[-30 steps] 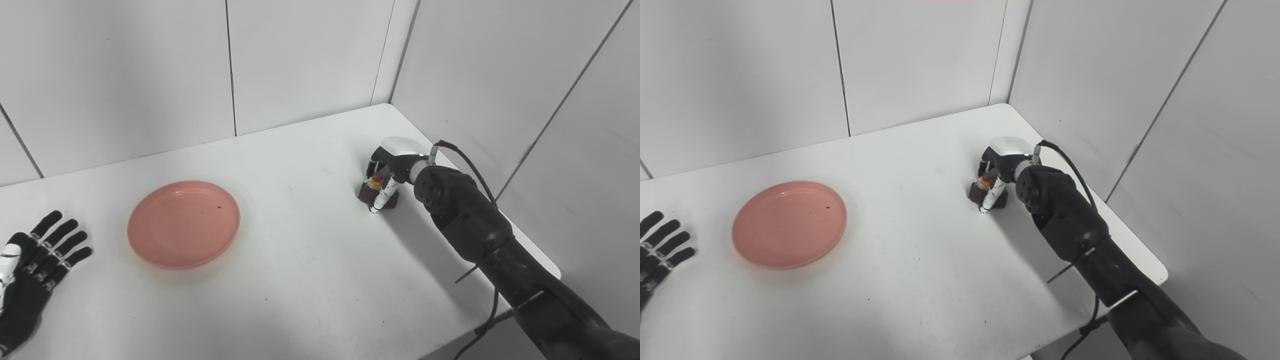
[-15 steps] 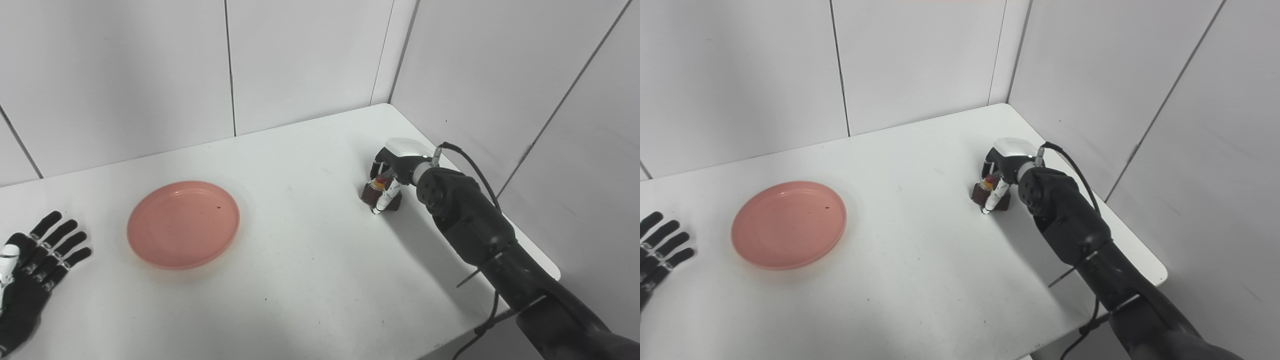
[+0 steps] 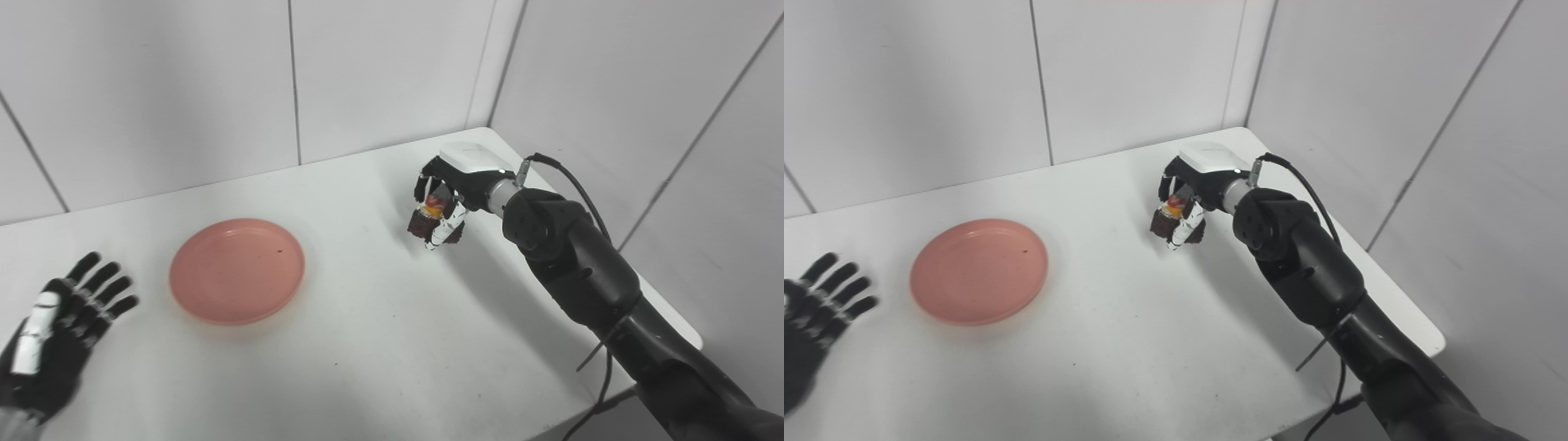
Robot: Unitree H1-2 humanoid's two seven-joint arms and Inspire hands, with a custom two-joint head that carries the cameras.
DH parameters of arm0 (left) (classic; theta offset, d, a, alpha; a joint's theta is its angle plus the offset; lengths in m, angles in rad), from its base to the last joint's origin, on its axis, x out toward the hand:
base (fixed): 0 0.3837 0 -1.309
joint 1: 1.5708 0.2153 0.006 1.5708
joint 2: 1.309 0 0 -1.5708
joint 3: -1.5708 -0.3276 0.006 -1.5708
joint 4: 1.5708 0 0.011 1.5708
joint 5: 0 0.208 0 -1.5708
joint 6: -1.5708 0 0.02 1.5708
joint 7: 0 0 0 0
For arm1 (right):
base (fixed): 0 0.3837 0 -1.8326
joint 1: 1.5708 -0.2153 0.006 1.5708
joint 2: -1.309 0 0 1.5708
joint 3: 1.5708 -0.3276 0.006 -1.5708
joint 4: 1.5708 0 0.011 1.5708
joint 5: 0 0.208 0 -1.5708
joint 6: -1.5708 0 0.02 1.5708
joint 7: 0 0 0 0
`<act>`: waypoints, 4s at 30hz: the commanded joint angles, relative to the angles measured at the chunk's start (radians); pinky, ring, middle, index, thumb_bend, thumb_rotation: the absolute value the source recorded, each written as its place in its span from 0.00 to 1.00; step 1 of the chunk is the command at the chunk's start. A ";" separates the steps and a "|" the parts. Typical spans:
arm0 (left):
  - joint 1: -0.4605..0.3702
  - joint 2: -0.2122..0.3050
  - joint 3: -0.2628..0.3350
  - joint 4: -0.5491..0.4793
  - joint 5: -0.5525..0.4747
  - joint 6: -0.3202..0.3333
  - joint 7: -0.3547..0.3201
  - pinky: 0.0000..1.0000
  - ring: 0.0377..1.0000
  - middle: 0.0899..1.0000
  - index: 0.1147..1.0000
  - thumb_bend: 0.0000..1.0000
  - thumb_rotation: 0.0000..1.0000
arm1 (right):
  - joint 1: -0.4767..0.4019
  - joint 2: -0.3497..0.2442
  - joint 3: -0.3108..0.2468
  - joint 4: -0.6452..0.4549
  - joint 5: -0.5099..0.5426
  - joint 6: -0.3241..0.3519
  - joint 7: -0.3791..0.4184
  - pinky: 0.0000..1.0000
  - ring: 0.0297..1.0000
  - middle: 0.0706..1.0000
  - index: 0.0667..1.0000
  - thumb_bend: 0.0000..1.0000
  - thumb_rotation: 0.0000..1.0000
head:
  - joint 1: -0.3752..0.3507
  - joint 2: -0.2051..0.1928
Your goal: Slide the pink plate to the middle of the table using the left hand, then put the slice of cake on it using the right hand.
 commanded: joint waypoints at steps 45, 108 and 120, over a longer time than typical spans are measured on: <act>0.050 -0.210 -0.110 -0.086 0.182 0.206 0.223 0.92 0.95 0.95 0.95 0.37 1.00 | -0.364 0.335 0.273 0.538 0.048 -0.324 -0.175 0.26 0.33 0.44 0.45 0.52 0.00 | 0.346 -0.018; 0.173 -0.155 -0.114 -0.165 0.318 -0.003 0.242 0.94 0.95 0.96 0.96 0.44 0.99 | 0.181 0.465 -0.151 0.162 0.341 -0.501 -0.628 0.93 0.99 1.00 1.00 0.70 1.00 | 0.190 -0.038; 0.243 -0.160 -0.122 -0.167 0.415 -0.220 0.285 0.95 0.96 0.98 0.97 0.41 1.00 | 0.281 0.534 -0.149 0.253 0.429 -0.698 -0.754 0.94 0.97 0.97 0.96 0.33 1.00 | 0.196 -0.036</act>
